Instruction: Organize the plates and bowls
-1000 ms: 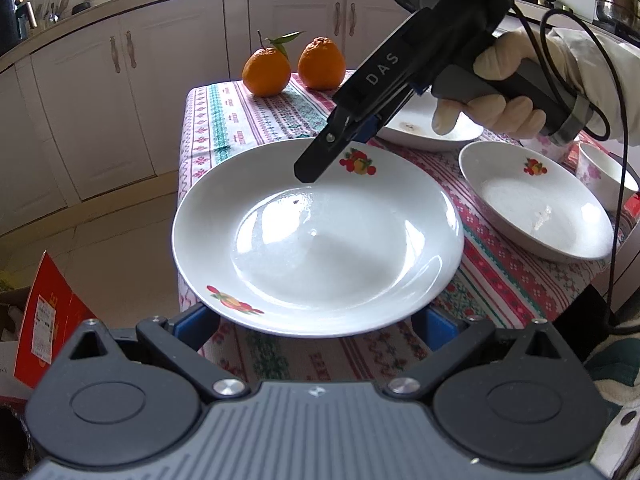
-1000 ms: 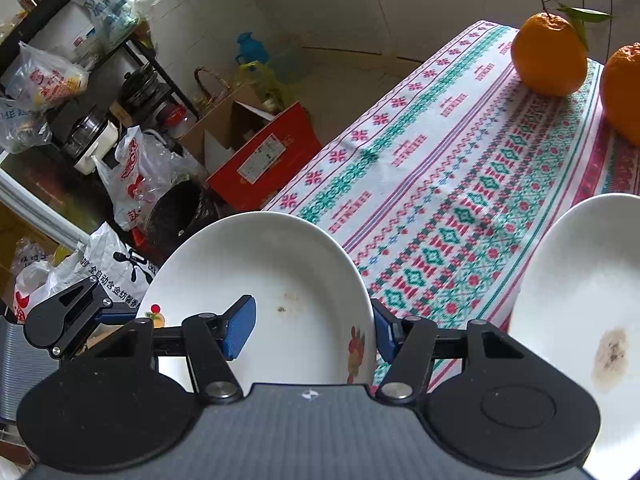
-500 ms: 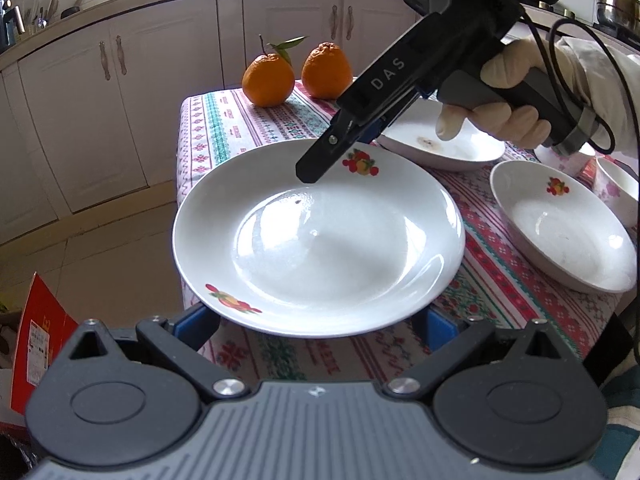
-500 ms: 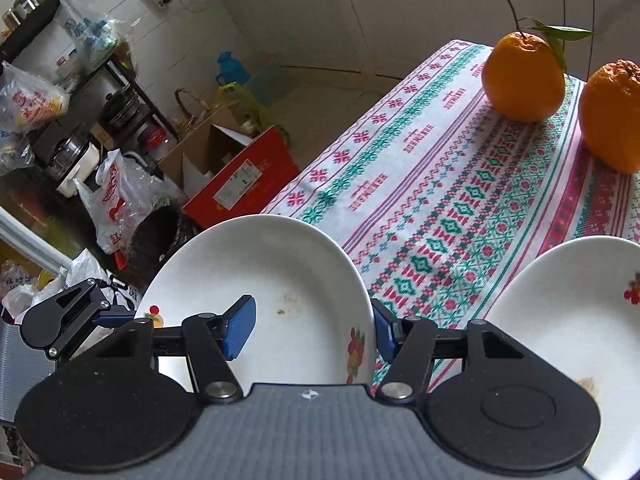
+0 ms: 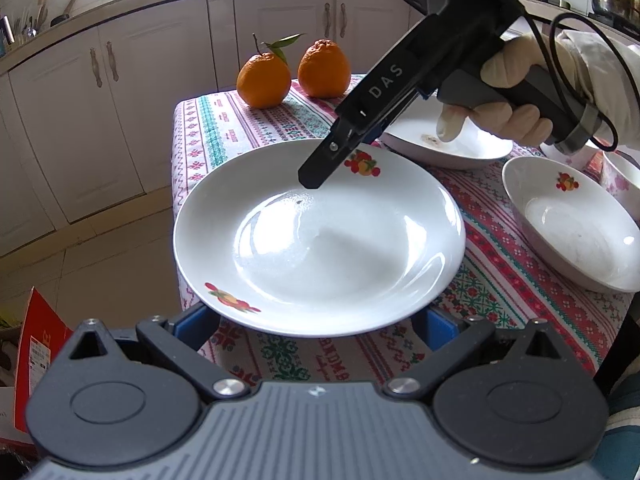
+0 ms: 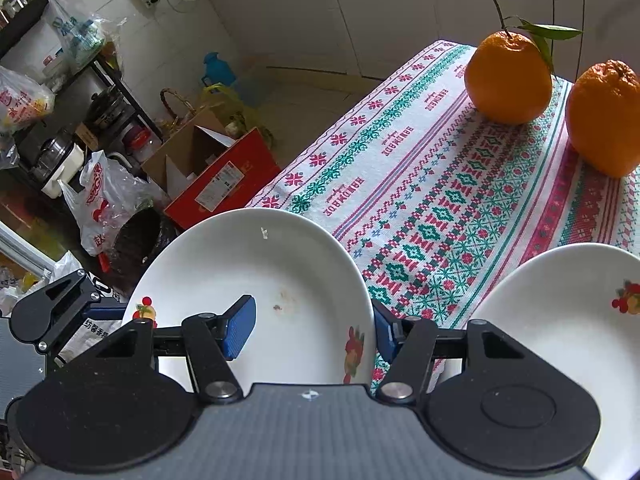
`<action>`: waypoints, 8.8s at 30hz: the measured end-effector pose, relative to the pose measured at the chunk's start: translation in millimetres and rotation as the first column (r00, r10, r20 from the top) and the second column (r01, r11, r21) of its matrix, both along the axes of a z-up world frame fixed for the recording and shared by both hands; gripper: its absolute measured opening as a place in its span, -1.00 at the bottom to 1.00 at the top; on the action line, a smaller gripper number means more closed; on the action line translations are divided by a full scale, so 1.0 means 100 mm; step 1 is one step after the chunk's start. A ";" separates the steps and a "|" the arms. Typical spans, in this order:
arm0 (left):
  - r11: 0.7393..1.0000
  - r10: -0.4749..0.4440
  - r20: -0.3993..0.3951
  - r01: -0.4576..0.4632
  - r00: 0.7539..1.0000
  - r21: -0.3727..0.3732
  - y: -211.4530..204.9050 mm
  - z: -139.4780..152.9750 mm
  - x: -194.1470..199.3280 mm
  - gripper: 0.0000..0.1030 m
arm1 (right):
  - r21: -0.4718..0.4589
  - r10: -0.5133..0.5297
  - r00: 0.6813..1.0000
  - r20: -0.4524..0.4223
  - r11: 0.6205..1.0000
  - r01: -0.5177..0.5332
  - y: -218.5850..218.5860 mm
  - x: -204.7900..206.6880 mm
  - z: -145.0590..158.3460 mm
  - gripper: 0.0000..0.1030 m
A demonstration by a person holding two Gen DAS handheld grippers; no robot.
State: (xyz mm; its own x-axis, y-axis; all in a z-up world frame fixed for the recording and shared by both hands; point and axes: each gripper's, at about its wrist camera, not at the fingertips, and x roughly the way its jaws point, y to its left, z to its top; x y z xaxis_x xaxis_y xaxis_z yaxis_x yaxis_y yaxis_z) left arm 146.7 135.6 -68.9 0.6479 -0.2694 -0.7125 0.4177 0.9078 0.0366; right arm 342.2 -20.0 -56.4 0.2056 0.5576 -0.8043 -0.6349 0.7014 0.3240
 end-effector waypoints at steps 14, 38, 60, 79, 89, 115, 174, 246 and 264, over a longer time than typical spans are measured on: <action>1.000 -0.011 0.008 0.011 1.000 0.002 0.00 0.00 0.05 0.96 | -0.013 0.026 0.999 0.048 1.000 -0.026 0.03 -0.06 0.05 0.71; 1.000 -0.016 0.100 0.017 0.995 -0.001 -0.39 0.43 -0.67 0.98 | -0.034 -0.074 0.917 0.391 0.995 0.095 -0.75 -1.41 0.88 1.00; 0.977 -0.210 0.049 0.211 0.976 -0.018 -1.41 0.15 -0.94 0.98 | -0.040 -0.303 0.934 0.188 0.948 0.316 -2.04 -1.77 0.37 1.00; 0.962 -0.270 0.010 0.270 0.963 -0.026 -1.66 -0.01 -0.80 0.98 | -0.082 -0.277 0.961 -0.014 0.958 0.275 -2.12 -1.25 0.08 0.65; 0.960 -0.278 -0.007 0.278 0.960 -0.044 -1.68 -0.03 -0.75 0.97 | -0.043 -0.254 0.965 -0.071 0.967 0.251 -2.12 -1.18 0.06 0.61; 0.947 -0.320 -0.042 0.318 0.947 -0.039 -1.66 -0.06 -0.64 0.97 | -0.027 -0.186 0.960 -0.208 0.982 0.184 -2.16 -1.06 0.00 0.61; 0.959 -0.283 -0.011 0.282 0.959 -0.034 -1.29 0.23 -0.57 0.64 | -0.006 -0.124 0.985 -0.122 0.992 0.124 -1.82 -0.92 0.34 0.55; 0.997 -0.018 -0.025 0.016 1.000 -0.082 0.15 0.25 -0.05 0.71 | -0.019 0.026 0.991 -0.135 0.999 -0.029 -0.22 -0.17 0.29 0.55; 0.998 -0.007 0.013 0.008 1.000 -0.067 0.09 0.24 -0.13 0.72 | -0.020 -0.034 0.994 -0.099 0.999 0.033 -0.34 -0.40 0.35 0.56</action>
